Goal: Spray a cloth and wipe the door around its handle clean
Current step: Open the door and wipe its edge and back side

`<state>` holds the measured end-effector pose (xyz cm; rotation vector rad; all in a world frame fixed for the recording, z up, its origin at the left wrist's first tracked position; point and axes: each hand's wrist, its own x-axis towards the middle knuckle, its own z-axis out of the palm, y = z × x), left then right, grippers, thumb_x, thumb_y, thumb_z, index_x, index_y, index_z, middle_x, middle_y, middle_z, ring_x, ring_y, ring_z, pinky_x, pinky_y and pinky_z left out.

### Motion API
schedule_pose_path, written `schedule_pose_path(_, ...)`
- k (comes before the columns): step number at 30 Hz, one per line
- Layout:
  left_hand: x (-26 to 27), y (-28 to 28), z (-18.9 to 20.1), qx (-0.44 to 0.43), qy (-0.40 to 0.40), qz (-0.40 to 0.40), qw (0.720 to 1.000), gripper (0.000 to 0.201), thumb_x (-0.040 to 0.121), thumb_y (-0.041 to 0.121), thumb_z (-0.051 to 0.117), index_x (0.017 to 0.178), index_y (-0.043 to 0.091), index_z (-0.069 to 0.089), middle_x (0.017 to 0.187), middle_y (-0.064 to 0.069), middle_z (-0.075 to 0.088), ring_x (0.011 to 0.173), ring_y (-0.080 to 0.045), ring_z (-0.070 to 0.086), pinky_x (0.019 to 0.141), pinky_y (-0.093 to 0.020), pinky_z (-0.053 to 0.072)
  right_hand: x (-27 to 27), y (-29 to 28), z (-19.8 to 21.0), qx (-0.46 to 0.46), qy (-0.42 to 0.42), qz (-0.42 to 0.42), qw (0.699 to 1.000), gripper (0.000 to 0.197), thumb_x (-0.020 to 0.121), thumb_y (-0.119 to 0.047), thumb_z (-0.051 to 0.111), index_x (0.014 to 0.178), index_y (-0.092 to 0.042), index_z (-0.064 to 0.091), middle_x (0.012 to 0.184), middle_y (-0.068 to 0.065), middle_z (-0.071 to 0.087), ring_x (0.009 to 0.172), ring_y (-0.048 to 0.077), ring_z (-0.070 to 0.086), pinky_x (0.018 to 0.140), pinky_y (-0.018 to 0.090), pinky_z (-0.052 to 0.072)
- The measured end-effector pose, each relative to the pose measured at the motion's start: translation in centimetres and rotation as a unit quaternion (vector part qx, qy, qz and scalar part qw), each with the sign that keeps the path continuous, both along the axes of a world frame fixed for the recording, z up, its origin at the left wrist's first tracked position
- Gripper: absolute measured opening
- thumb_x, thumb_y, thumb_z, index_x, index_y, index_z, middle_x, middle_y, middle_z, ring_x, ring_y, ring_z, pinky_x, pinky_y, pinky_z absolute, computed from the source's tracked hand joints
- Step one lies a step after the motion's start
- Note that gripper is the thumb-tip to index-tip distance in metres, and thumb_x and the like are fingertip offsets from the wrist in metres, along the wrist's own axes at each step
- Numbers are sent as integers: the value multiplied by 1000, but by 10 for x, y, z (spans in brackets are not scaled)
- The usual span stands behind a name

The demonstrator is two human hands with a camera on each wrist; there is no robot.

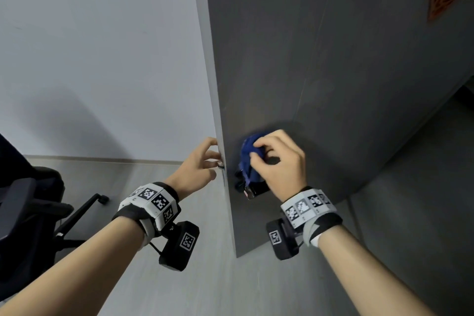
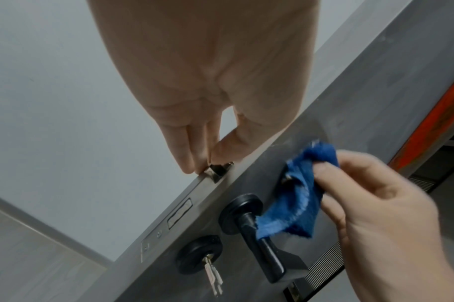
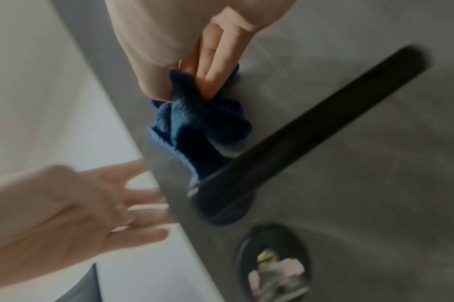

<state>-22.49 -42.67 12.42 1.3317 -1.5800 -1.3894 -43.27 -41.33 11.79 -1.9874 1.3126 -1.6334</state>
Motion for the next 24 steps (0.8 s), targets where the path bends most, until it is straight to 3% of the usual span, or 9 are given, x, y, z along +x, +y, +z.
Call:
schedule_pose_path(6, -2, 1, -2, 6, 26, 4, 1000, 69, 58, -7, 36, 123, 14, 48, 119, -30, 58, 83, -20, 56, 57, -15, 42, -47, -17, -17, 114, -111, -145, 977, 15, 76, -4, 74, 85, -15, 70, 85, -3, 68, 76, 16, 66, 71, 44, 57)
schedule_pose_path(8, -3, 2, -3, 7, 30, 5, 1000, 70, 58, -8, 36, 123, 15, 49, 120, -33, 56, 82, -20, 55, 56, -17, 42, -44, -17, -25, 175, -117, -179, 961, 11, 76, -11, 75, 83, -18, 70, 77, -5, 70, 73, 15, 67, 71, 39, 57)
schedule_pose_path(10, -5, 3, -3, 6, 30, 11, 999, 70, 58, -7, 37, 123, 17, 50, 120, -32, 55, 81, -19, 56, 56, -17, 42, -38, -13, -34, 250, -74, -192, 946, 9, 73, -18, 77, 78, -21, 71, 72, -9, 71, 73, 14, 69, 69, 34, 56)
schedule_pose_path(14, -8, 6, -5, 4, 24, 17, 1000, 70, 58, -5, 40, 123, 21, 51, 120, -27, 58, 83, -17, 60, 60, -18, 46, -34, -12, -41, 396, 39, -169, 902, 11, 65, -29, 78, 66, -19, 75, 67, 0, 71, 75, 29, 67, 63, 29, 48)
schedule_pose_path(18, -10, 12, -6, 0, 31, 18, 999, 70, 60, -4, 42, 123, 26, 53, 119, -24, 59, 82, -17, 59, 63, -20, 47, -24, -26, -24, 461, 167, -142, 860, 16, 60, -33, 82, 72, -22, 78, 85, 3, 75, 85, 31, 68, 71, 28, 50)
schedule_pose_path(21, -11, 15, -7, -1, 36, 22, 999, 70, 60, -3, 43, 123, 28, 53, 119, -23, 59, 82, -16, 59, 64, -20, 48, -9, -16, -23, 435, 171, -148, 872, 15, 64, -28, 79, 73, -16, 77, 78, 10, 72, 79, 33, 67, 65, 29, 51)
schedule_pose_path(24, -10, 13, -7, -3, 37, 22, 999, 70, 60, -2, 45, 122, 28, 53, 120, -24, 58, 85, -17, 59, 66, -21, 49, -6, 0, -27, 371, 59, -134, 917, 9, 68, -22, 79, 70, -14, 79, 68, 10, 71, 71, 25, 69, 60, 32, 54)
